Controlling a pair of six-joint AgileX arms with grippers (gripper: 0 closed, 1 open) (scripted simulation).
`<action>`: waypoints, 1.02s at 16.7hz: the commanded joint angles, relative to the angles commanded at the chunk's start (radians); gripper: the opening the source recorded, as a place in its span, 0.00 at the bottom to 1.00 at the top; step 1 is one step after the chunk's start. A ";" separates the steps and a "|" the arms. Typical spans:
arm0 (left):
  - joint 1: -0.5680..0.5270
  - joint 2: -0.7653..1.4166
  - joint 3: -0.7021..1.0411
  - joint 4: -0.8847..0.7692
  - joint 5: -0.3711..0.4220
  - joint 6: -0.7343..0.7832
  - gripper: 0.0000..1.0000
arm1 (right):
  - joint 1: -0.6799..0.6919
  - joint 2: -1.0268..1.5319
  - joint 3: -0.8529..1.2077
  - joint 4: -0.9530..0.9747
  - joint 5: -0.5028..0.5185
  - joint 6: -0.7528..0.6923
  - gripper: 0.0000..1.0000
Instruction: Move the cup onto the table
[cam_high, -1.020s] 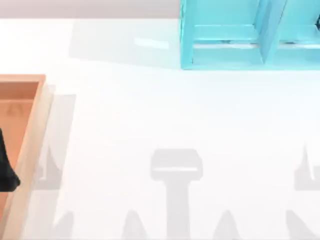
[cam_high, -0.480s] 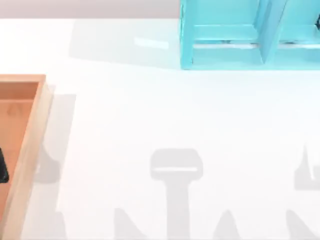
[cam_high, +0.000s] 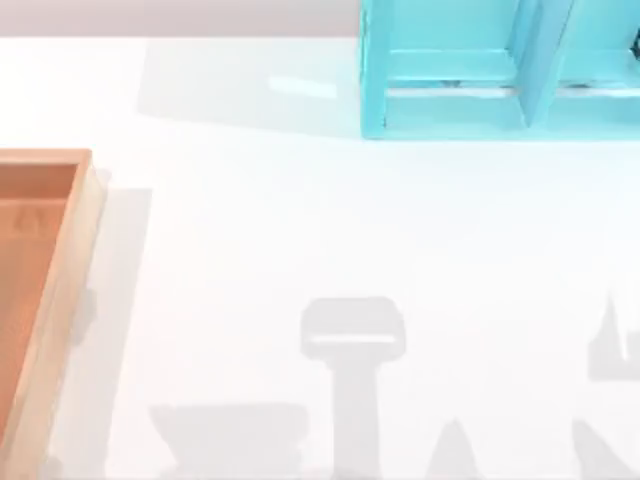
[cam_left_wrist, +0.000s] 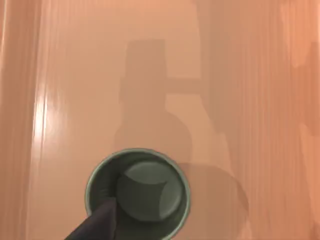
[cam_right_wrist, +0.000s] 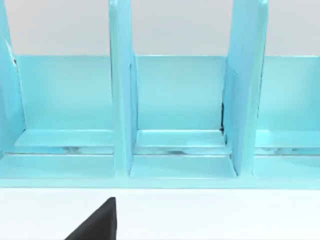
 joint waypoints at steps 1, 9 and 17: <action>0.013 0.086 0.065 -0.067 0.000 0.014 1.00 | 0.000 0.000 0.000 0.000 0.000 0.000 1.00; 0.083 0.505 0.400 -0.413 -0.001 0.090 1.00 | 0.000 0.000 0.000 0.000 0.000 0.000 1.00; 0.083 0.527 0.370 -0.383 -0.001 0.091 1.00 | 0.000 0.000 0.000 0.000 0.000 0.000 1.00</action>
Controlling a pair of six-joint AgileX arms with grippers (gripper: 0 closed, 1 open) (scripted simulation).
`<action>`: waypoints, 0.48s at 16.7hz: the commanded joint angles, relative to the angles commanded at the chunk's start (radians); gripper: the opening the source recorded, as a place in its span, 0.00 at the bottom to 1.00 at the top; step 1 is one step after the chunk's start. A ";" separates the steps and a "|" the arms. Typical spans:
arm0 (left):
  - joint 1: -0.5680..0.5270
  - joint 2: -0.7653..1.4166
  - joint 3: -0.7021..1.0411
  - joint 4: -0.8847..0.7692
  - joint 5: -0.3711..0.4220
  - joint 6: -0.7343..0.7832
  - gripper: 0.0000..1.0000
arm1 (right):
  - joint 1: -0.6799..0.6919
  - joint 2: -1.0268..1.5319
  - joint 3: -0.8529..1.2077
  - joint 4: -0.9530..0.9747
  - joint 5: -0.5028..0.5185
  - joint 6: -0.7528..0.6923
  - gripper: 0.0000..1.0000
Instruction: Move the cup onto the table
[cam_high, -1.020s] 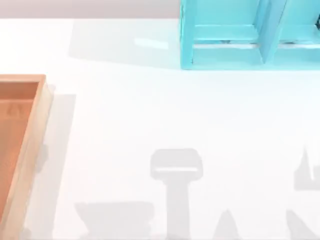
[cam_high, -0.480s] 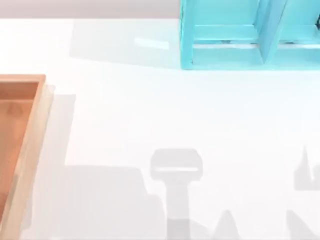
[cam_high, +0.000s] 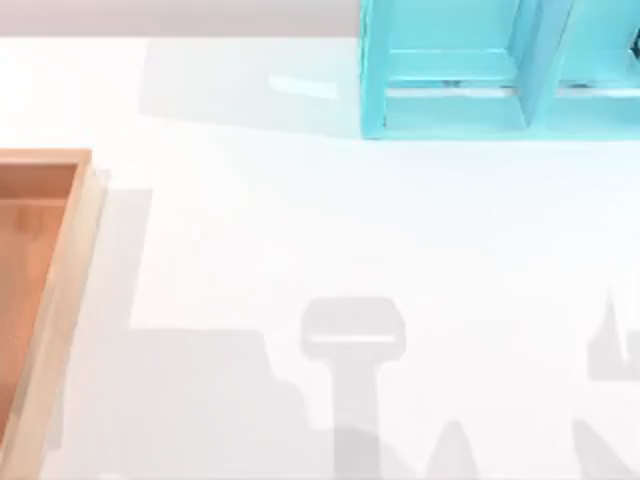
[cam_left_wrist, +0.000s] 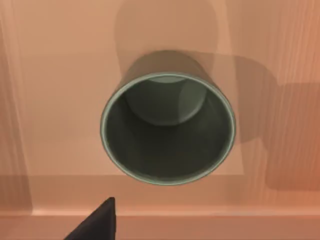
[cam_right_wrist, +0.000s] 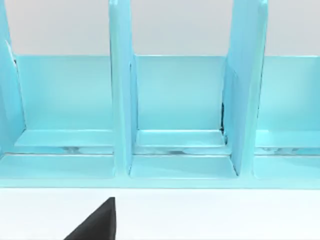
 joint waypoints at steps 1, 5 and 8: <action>0.001 0.008 -0.026 0.033 0.000 0.001 1.00 | 0.000 0.000 0.000 0.000 0.000 0.000 1.00; 0.004 0.053 -0.156 0.234 0.000 0.005 1.00 | 0.000 0.000 0.000 0.000 0.000 0.000 1.00; 0.007 0.085 -0.245 0.347 0.000 0.008 1.00 | 0.000 0.000 0.000 0.000 0.000 0.000 1.00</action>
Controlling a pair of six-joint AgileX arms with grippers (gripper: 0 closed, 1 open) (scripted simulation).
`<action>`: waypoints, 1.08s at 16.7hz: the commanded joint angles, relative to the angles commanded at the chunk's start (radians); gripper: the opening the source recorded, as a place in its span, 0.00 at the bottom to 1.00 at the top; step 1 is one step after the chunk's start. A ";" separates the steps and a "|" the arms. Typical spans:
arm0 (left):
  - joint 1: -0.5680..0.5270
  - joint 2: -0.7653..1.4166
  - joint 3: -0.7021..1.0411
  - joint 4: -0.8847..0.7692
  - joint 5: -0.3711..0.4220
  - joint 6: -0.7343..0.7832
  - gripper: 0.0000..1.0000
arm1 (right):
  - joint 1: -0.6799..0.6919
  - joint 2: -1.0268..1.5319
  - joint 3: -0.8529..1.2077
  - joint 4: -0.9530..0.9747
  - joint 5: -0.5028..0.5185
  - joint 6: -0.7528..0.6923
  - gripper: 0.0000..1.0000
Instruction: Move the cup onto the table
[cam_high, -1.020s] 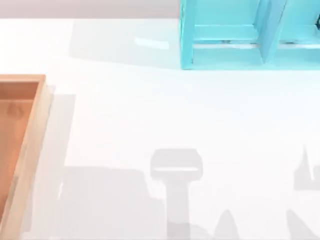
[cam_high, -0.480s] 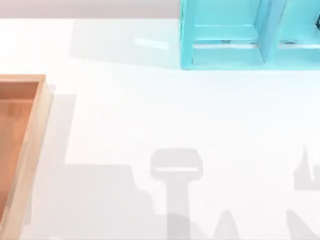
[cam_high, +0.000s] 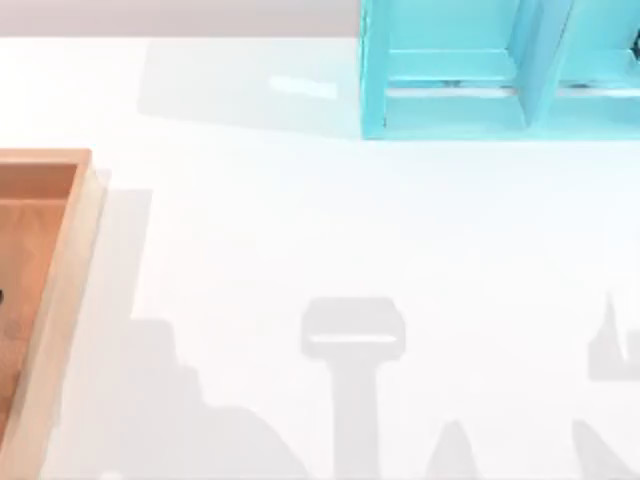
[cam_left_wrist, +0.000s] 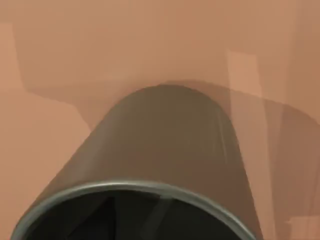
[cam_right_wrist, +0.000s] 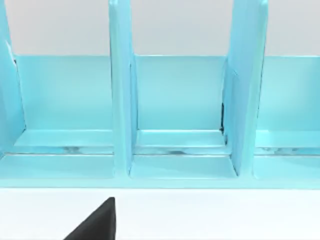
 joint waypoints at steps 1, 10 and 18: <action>0.001 0.007 -0.016 0.017 0.000 0.001 1.00 | 0.000 0.000 0.000 0.000 0.000 0.000 1.00; 0.001 0.010 -0.021 0.022 0.000 0.001 0.62 | 0.000 0.000 0.000 0.000 0.000 0.000 1.00; 0.001 0.010 -0.021 0.022 0.000 0.001 0.02 | 0.000 0.000 0.000 0.000 0.000 0.000 1.00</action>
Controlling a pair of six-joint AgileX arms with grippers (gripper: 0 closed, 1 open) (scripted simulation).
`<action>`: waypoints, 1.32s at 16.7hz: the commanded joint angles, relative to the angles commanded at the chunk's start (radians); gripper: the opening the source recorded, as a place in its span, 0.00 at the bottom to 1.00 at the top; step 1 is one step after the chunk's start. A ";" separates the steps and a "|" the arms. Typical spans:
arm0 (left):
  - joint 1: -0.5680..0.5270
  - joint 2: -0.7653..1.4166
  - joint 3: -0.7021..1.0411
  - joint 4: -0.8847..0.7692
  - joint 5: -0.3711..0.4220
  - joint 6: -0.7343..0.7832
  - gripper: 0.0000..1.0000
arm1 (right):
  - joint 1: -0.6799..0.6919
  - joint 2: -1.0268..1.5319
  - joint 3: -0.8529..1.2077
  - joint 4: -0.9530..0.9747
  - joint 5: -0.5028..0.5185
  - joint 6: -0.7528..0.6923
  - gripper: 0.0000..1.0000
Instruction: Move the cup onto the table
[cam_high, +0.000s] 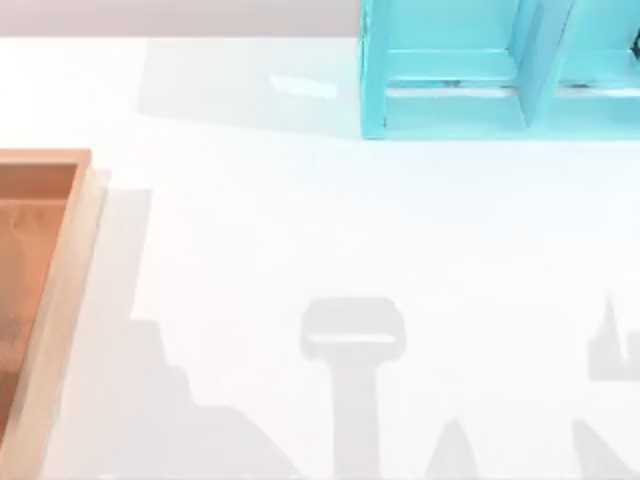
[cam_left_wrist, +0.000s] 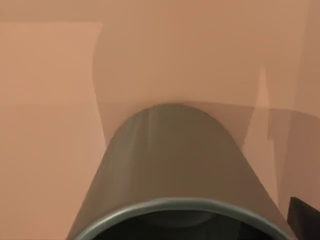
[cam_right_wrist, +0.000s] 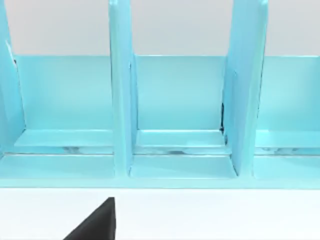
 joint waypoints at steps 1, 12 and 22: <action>0.000 0.000 0.000 0.000 0.000 0.000 0.00 | 0.000 0.000 0.000 0.000 0.000 0.000 1.00; 0.006 -0.004 0.033 0.002 -0.003 -0.027 0.00 | 0.000 0.000 0.000 0.000 0.000 0.000 1.00; -0.226 -0.107 0.251 -0.247 -0.009 -0.316 0.00 | 0.000 0.000 0.000 0.000 0.000 0.000 1.00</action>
